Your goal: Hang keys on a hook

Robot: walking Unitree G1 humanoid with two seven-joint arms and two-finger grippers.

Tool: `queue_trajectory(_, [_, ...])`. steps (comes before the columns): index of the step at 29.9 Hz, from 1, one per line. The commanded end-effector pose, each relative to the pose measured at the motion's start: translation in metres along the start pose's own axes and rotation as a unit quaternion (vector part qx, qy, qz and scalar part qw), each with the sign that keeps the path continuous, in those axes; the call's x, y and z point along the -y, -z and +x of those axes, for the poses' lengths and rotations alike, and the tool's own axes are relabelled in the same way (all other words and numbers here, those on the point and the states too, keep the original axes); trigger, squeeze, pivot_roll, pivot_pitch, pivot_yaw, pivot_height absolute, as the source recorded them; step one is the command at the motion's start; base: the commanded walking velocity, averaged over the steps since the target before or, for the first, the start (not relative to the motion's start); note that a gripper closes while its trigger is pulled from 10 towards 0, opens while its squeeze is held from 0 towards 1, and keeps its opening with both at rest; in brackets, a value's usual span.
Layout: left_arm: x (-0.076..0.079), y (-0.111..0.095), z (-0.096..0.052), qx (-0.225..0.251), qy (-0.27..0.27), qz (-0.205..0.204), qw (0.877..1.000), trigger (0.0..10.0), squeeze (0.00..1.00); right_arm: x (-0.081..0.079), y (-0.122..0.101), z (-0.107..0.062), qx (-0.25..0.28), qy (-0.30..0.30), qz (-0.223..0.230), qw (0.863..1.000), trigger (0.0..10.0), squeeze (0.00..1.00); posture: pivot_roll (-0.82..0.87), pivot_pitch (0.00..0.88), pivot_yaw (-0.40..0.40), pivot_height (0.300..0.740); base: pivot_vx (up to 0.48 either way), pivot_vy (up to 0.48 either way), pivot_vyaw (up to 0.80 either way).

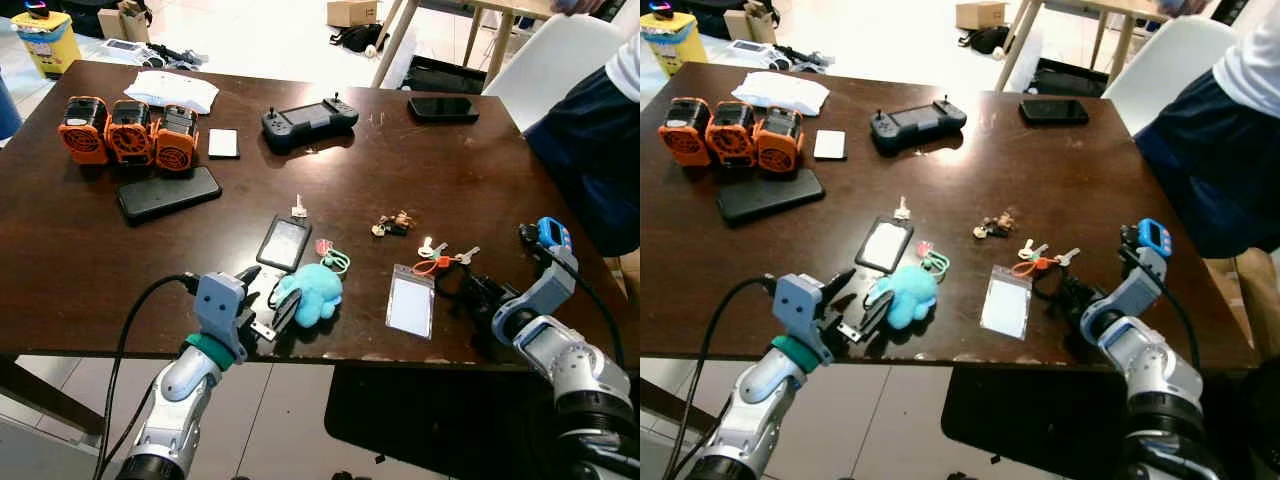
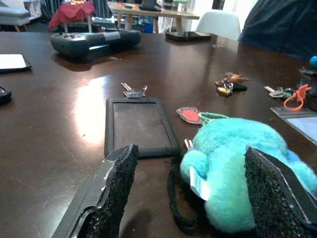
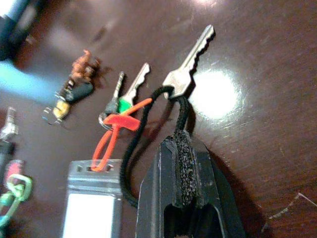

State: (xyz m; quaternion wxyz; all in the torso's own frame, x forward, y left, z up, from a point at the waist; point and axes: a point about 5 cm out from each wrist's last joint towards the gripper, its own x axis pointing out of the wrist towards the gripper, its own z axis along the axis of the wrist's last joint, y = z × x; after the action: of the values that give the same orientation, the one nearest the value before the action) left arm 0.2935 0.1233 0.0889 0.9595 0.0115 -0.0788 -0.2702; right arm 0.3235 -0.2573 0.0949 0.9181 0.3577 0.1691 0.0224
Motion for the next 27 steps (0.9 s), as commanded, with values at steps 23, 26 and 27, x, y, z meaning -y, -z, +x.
queue_trajectory(23, [-0.045,-0.02,-0.023,0.027,0.041,-0.086,0.995,10.0,0.0,-0.073,-0.011,-0.041,0.12,-0.364,0.007,0.924,0.0,0.0,-0.04,0.119,0.045,0.74,0.0,0.0,0.0])
queue_trajectory(26, [-0.046,-0.027,-0.024,0.043,0.062,-0.1,0.992,10.0,0.0,-0.076,-0.015,-0.043,0.133,-0.371,0.008,0.919,0.0,0.0,-0.03,0.117,0.045,0.74,0.0,0.0,0.0])
queue_trajectory(27, [-0.046,-0.039,-0.024,0.069,0.085,-0.112,0.988,10.0,0.0,-0.081,-0.02,-0.044,0.147,-0.377,0.006,0.915,0.0,0.0,-0.03,0.109,0.041,0.74,0.0,0.0,0.0])
